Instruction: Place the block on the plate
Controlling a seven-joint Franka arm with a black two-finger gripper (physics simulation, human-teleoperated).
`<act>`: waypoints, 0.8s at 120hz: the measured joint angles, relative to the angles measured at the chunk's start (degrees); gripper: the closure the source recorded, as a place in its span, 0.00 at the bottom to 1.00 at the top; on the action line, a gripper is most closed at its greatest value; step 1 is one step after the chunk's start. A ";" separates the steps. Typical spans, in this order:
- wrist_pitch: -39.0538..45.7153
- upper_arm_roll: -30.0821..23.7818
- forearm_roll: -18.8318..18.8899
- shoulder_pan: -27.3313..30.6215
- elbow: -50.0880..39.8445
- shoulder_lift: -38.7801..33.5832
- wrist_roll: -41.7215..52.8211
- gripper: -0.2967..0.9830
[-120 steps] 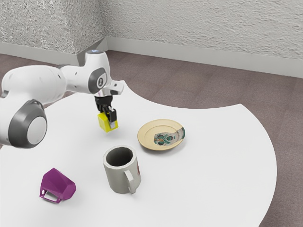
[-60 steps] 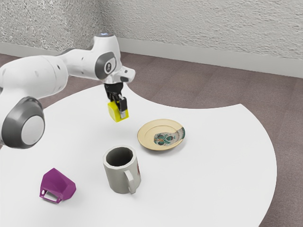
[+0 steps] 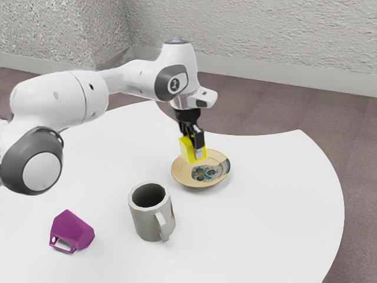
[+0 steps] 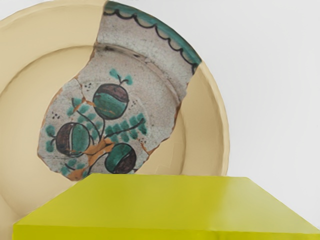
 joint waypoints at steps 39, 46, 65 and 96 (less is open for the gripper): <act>0.81 -0.13 -0.09 -3.18 4.09 4.64 -3.01 0.47; 0.96 -0.04 -0.09 -3.19 4.24 5.03 -3.41 0.47; 1.68 1.05 -0.16 -2.38 4.33 6.25 -4.29 0.47; 5.12 1.95 -0.53 -1.41 8.43 9.70 -5.36 0.47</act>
